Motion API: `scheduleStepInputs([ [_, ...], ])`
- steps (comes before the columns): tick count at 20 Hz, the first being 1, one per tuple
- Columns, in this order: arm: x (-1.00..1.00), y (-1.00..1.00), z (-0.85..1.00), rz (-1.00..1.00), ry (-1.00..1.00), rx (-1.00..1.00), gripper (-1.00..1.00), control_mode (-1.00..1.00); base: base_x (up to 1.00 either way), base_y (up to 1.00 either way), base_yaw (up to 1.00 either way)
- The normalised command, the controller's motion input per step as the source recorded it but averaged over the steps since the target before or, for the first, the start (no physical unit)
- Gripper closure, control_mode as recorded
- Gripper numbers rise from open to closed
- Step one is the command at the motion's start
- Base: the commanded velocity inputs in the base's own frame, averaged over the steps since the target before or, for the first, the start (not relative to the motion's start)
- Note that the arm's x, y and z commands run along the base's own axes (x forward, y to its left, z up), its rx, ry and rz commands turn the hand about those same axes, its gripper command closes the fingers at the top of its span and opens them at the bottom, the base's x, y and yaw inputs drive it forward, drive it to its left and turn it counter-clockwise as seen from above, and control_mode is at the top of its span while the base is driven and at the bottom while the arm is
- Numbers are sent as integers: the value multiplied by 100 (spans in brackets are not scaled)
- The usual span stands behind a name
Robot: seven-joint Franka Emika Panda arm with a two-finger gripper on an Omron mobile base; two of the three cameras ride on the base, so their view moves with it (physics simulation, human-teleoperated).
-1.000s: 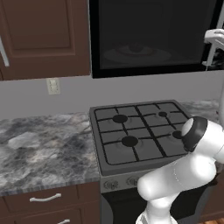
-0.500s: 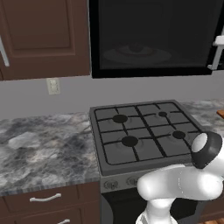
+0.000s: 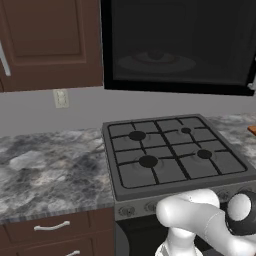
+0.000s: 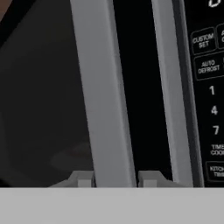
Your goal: Retrieve the reheated potato from the microwave, then place the potato, cheese, and condiment on the cutting board.
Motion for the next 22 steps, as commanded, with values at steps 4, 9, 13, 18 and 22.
scheduleStepInputs([
  [4, -100, 9, 19, 0, 0, -15, 100, -100, 0, 0, 0],
  [9, -100, 7, 11, -5, 0, -17, 100, -100, 0, 0, 0],
  [13, -100, 17, 1, -9, 0, -17, 100, -100, 0, 0, 0],
  [18, -100, 30, 0, -6, 5, -12, -100, -100, 0, 0, 0],
  [22, -68, 33, 0, 0, 10, -3, -100, -100, 0, 0, 0],
])
